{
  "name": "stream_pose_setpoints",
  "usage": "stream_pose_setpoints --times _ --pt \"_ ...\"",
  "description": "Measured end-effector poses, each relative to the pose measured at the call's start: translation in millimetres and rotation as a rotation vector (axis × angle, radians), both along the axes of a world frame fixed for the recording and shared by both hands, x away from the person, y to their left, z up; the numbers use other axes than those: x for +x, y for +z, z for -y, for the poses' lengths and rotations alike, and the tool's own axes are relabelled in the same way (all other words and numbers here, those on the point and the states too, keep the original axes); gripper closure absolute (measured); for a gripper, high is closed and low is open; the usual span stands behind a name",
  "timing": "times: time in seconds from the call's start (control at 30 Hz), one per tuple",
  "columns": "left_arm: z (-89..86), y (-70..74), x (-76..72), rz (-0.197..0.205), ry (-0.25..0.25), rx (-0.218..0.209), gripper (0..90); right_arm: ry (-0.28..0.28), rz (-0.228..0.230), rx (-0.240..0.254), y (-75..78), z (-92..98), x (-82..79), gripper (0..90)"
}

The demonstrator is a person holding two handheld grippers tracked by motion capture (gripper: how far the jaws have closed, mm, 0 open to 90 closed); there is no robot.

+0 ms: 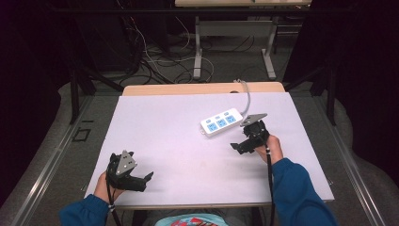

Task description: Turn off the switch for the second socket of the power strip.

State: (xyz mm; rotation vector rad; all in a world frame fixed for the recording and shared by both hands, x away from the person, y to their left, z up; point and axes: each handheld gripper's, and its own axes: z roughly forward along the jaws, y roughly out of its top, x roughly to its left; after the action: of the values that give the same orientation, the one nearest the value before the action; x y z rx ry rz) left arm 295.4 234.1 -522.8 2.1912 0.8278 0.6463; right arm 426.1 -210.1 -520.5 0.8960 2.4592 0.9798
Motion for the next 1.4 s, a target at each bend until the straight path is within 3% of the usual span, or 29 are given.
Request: stream_pose_setpoints --times 0.13,0.2,0.23,0.43,0.5,0.6,1.1,1.3,1.37,1.4 --pt "0.2 -0.4 0.2 -0.004 -0.002 -0.008 0.3 -0.014 -0.019 0.0 0.8 -1.1 4.4 0.0" --pt "0.4 -0.6 0.3 -0.005 -0.003 -0.007 0.3 -0.013 0.001 0.011 -0.9 -1.3 7.0 0.0" --pt "-0.1 0.0 0.8 0.005 -0.004 0.007 0.3 -0.01 -0.02 0.005 -0.3 -1.2 7.9 0.0" --pt "0.2 -0.2 0.2 -0.001 -0.001 0.001 0.3 -0.025 -0.01 0.014 -2.5 -3.3 14.2 0.0" --pt "0.1 -0.4 0.6 -0.002 -0.006 0.0 0.3 -0.015 -0.033 0.013 -1.4 -3.6 16.4 0.0" --pt "0.2 -0.5 0.7 -0.005 -0.005 0.002 0.3 -0.011 -0.012 0.041 -3.0 -4.7 20.1 0.0" --pt "0.6 -0.7 0.3 -0.004 -0.006 0.003 0.3 -0.025 -0.035 0.045 -2.4 -12.2 32.0 0.0" --pt "0.9 -1.2 0.7 -0.005 -0.002 0.002 0.3 0.001 -0.029 0.042 0.0 -15.6 36.3 0.0" --pt "0.8 -1.1 0.7 -0.006 -0.001 0.003 0.3 -0.002 -0.05 0.04 2.0 -18.9 38.2 0.0" --pt "0.8 -1.1 0.7 -0.006 -0.002 0.002 0.3 -0.001 -0.034 0.049 0.6 -20.8 39.9 0.0"
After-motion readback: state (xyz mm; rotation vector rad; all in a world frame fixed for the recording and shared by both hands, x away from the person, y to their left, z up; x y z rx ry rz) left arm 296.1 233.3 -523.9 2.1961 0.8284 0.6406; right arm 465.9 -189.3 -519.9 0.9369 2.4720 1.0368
